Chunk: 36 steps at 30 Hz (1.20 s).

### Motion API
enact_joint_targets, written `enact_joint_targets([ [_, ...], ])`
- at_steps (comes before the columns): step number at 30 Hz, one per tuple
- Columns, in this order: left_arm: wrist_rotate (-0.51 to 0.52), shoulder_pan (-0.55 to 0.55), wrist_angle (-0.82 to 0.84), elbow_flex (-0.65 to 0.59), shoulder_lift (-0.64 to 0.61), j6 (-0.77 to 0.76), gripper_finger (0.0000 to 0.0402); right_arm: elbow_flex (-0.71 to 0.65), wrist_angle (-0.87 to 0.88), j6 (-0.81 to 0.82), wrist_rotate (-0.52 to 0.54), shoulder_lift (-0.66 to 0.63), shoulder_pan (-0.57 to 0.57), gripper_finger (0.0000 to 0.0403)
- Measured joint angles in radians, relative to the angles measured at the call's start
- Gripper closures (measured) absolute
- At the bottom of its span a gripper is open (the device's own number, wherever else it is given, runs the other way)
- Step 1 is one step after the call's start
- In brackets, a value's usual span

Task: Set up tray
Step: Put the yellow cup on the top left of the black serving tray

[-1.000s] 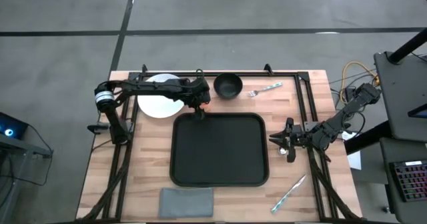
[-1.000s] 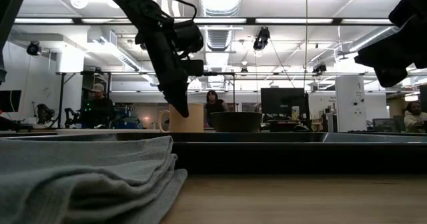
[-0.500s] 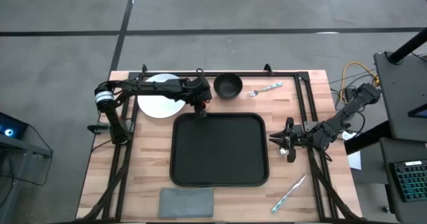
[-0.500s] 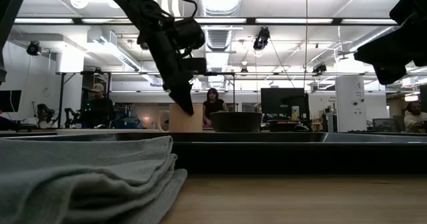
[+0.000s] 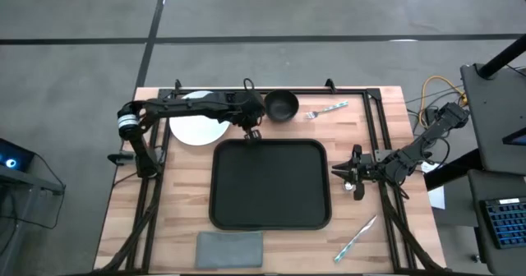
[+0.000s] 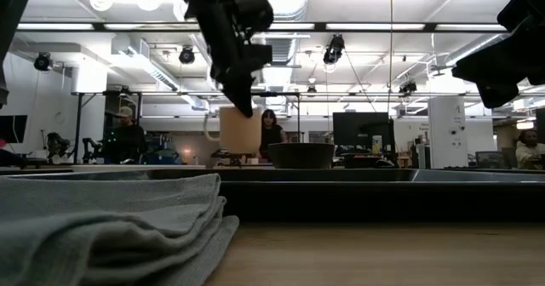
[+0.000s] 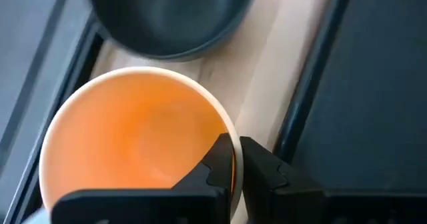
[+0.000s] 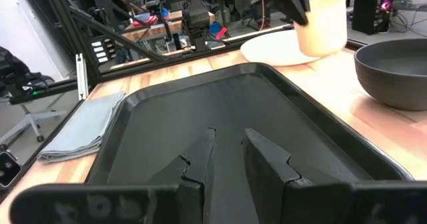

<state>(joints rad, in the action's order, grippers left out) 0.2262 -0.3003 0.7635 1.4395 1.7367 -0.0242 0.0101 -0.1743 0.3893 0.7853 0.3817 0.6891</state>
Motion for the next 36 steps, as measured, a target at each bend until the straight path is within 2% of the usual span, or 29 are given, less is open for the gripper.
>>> enact_joint_targets([
  [6,0.143,0.098,0.164,0.092,-0.002,-0.246,0.0401,0.0,0.004,-0.003,0.002,0.0,0.0,0.0335],
  [14,0.122,0.226,0.214,0.052,-0.029,-0.482,0.0401,0.0,0.006,-0.007,0.107,0.0,0.0,0.0335],
  [18,0.121,0.276,0.22,-0.027,-0.064,-0.581,0.0401,0.0,0.01,-0.008,0.109,0.005,0.0,0.0335],
  [23,0.112,0.327,0.188,-0.197,-0.15,-0.724,0.0401,0.0,0.017,0.005,0.108,0.031,0.0,0.0335],
  [30,0.078,0.367,-0.097,-0.436,-0.312,-0.819,0.0401,0.0,0.011,0.004,0.108,0.046,-0.001,0.0335],
  [36,0.078,0.355,-0.126,-0.498,-0.321,-0.828,0.0401,0.0,0.004,0.004,0.109,0.046,-0.001,0.0335],
])
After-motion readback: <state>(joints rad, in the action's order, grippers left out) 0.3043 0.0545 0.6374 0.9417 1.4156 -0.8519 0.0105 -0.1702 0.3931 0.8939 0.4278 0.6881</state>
